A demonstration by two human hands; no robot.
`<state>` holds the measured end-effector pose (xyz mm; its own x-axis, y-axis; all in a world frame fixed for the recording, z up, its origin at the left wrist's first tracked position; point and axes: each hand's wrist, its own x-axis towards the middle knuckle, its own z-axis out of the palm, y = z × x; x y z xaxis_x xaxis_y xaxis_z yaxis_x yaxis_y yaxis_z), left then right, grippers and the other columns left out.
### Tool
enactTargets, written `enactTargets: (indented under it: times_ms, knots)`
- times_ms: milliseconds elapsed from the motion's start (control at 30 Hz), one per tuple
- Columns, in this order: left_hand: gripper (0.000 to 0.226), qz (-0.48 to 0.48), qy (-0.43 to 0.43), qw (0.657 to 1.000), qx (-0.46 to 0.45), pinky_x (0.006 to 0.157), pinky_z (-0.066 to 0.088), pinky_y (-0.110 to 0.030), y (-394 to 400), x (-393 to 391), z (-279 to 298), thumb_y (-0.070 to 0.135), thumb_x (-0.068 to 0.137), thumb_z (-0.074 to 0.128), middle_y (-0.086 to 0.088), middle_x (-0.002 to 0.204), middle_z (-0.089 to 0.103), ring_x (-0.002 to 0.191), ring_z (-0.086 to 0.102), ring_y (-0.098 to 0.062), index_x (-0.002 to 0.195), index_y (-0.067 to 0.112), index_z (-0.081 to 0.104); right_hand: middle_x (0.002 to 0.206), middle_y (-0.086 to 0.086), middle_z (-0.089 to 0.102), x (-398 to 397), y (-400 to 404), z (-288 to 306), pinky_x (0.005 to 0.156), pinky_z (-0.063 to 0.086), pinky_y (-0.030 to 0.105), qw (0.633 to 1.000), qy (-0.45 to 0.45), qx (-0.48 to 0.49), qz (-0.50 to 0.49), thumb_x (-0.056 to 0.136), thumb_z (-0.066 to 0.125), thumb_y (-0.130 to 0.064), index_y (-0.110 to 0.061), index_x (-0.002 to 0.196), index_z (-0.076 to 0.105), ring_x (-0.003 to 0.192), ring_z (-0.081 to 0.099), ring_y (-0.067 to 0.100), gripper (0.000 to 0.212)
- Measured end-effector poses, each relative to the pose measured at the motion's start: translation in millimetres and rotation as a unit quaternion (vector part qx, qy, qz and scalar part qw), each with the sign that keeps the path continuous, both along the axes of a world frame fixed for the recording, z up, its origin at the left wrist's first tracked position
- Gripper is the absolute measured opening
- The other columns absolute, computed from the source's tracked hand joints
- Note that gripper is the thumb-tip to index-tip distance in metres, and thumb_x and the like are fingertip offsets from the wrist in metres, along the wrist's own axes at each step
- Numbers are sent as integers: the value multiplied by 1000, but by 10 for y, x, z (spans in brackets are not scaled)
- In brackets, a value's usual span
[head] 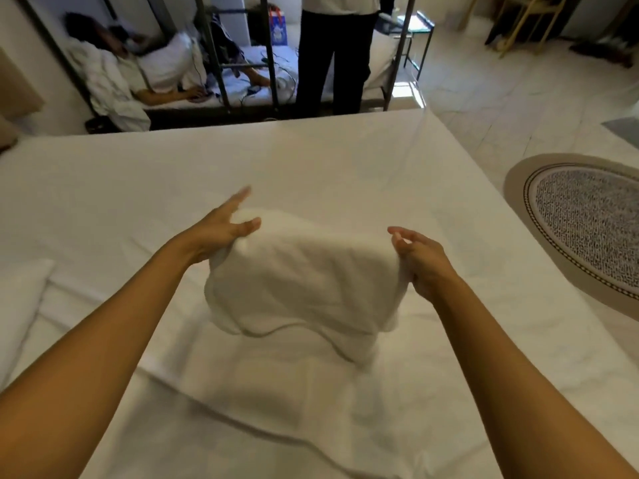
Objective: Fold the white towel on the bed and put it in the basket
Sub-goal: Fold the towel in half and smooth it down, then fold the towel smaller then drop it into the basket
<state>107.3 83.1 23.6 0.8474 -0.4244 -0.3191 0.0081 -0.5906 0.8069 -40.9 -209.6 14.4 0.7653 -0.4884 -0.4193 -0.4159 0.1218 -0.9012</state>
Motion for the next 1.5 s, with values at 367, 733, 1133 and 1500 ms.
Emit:
enactTargets:
  times_ms: [367, 733, 1133, 1500]
  knots:
    - [105, -59, 58, 989, 118, 104, 41, -36, 269, -428, -778, 34, 50, 91, -2, 141, 46, 127, 45, -24, 140, 26, 38, 132, 12, 50, 207, -8, -308, 100, 41, 35, 951, 125, -96, 264, 73, 71, 5, -12, 135, 49, 114, 47, 26, 68]
    - [48, 66, -161, 955, 239, 102, 39, -43, 117, -712, -1328, 30, 80, 67, -16, 130, 44, 118, 45, -35, 125, 16, 56, 94, 8, 51, 113, 178, -1006, 68, 42, 29, 841, 75, -481, 236, 81, 61, -17, -22, 110, 67, 90, 54, 27, 30]
    - [34, 123, -233, 949, 174, 80, 47, -41, -234, 185, -682, 16, 90, 56, -23, 119, 57, 105, 57, -42, 117, 0, 43, 111, 18, 63, 1007, 72, -601, 88, 45, 33, 906, -62, -413, 77, 75, 48, -1, -14, 113, 64, 103, 59, 36, 43]
    - [31, 253, -444, 859, -40, 70, 43, -22, -396, 649, 320, 9, 89, 53, -18, 116, 55, 101, 56, -26, 116, -5, 45, 121, 19, 52, 1600, 108, 306, 83, 34, 6, 839, -290, -461, 6, 75, 49, 5, -2, 106, 59, 105, 53, 25, 34]
